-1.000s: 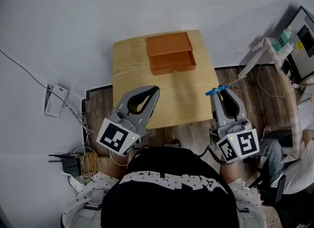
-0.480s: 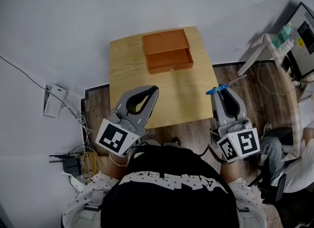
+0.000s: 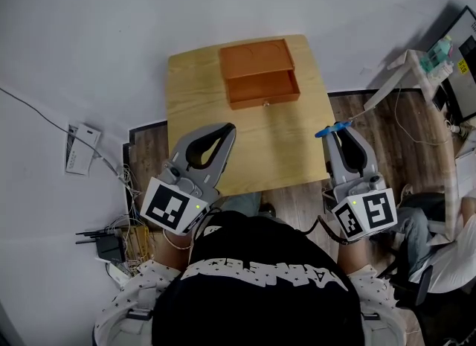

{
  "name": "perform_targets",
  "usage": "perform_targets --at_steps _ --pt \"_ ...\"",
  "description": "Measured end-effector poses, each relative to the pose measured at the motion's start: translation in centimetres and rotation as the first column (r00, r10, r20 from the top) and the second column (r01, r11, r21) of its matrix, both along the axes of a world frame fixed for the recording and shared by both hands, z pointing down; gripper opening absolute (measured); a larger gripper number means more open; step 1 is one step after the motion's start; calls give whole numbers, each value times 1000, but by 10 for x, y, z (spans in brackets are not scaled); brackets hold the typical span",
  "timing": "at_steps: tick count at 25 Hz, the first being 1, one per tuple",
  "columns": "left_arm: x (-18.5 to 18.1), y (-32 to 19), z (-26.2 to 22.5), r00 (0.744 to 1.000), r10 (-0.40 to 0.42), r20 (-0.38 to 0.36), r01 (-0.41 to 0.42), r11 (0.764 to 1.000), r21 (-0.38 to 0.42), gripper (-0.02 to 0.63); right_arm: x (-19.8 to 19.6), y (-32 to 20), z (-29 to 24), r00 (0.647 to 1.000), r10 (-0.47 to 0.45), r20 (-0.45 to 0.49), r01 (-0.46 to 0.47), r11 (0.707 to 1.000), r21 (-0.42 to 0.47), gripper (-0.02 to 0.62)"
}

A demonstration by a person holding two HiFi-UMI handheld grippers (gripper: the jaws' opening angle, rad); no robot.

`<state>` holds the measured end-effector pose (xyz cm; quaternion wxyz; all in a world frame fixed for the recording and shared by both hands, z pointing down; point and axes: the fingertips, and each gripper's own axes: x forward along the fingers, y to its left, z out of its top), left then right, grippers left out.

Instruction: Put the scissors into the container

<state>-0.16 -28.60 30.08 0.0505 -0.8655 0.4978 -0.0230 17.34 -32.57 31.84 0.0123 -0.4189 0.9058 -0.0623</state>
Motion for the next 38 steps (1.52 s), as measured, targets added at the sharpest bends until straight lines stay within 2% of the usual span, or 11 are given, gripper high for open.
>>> perform_targets --at_steps 7,14,38 --pt "-12 -33 -2 1000 20 -18 -20 1000 -2 0 -17 -30 -2 1000 5 -29 -5 1000 -3 97" --pt "-27 -56 10 999 6 -36 -8 999 -37 0 -35 -56 8 998 -6 -65 5 1000 -16 97" --pt "-75 -93 36 996 -37 -83 29 996 -88 0 -88 -108 40 988 -46 -147 37 997 -69 97"
